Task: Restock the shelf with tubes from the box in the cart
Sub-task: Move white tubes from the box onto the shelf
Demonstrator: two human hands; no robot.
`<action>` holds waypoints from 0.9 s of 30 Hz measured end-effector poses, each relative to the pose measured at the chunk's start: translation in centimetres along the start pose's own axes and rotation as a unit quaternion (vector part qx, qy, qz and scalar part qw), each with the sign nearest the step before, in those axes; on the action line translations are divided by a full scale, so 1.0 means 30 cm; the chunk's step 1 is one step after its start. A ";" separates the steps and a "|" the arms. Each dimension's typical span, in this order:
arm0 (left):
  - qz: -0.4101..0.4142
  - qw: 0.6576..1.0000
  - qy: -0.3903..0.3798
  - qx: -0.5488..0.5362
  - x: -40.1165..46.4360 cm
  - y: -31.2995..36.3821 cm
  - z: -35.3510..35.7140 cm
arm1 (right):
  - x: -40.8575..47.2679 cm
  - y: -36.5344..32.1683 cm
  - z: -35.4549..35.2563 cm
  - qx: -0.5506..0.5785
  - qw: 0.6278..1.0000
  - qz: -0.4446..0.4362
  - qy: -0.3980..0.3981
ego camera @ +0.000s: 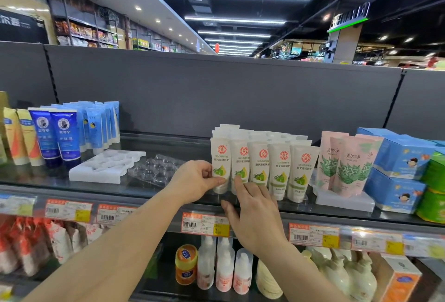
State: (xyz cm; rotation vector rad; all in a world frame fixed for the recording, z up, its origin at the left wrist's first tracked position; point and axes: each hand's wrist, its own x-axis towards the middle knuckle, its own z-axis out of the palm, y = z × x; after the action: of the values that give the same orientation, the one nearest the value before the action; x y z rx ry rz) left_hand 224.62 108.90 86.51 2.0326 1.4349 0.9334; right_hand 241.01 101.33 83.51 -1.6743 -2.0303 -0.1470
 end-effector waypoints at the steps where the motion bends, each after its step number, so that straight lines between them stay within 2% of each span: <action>1: 0.000 1.000 0.001 0.005 0.000 -0.001 0.001 | -0.001 -0.001 0.000 -0.001 1.000 0.001 -0.004; 9: -0.027 0.999 0.021 0.031 -0.022 0.009 -0.010 | -0.002 0.007 0.001 0.017 1.000 0.002 0.007; 15: -0.045 0.994 0.076 0.072 -0.110 -0.020 -0.057 | 0.004 -0.060 0.036 0.134 0.989 0.021 0.055; 20: -0.049 0.981 0.101 0.161 -0.214 -0.071 -0.151 | 0.027 -0.197 0.079 0.174 0.985 0.009 0.003; 27: -0.070 0.971 0.102 0.204 -0.411 -0.188 -0.376 | 0.059 -0.465 0.088 0.128 0.990 -0.027 -0.047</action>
State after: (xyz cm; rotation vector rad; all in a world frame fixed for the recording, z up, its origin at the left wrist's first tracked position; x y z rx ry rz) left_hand 209.91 99.15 86.71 2.1245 1.9937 0.8624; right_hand 226.83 100.62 85.17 -1.4930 -2.0635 0.1714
